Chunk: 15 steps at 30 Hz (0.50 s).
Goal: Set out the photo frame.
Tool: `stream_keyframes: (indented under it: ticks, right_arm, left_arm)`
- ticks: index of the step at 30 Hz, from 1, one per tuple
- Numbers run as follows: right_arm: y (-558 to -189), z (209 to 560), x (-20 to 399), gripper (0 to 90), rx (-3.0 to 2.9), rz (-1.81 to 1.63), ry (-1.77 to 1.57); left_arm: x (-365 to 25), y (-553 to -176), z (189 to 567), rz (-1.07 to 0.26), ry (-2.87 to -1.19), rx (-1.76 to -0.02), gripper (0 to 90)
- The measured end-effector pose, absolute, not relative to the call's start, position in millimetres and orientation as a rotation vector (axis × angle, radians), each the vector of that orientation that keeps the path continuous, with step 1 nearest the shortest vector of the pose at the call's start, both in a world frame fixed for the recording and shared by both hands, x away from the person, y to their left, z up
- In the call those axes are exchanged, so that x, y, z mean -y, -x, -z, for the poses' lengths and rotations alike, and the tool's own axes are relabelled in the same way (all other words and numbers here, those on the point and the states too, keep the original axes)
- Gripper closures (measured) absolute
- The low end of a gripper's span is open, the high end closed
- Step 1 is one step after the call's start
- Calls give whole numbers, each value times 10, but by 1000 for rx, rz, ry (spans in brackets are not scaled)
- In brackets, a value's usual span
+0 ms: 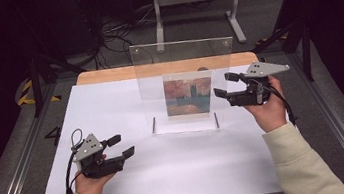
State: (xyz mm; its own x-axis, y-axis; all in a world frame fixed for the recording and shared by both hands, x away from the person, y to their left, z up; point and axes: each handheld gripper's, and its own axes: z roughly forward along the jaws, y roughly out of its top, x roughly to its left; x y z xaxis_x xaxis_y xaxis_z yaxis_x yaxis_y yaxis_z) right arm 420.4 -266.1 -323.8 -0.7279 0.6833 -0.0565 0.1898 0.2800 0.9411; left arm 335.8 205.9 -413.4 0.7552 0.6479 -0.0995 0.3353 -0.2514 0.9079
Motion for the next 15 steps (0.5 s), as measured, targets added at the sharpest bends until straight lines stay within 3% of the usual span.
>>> stream_keyframes:
  ticks: [15]
  right_arm:
    - [-3660,3122,3036,183,-2130,-1425,-777]
  left_arm:
    - [-2266,-3270,4127,-397,-1857,-786,320]
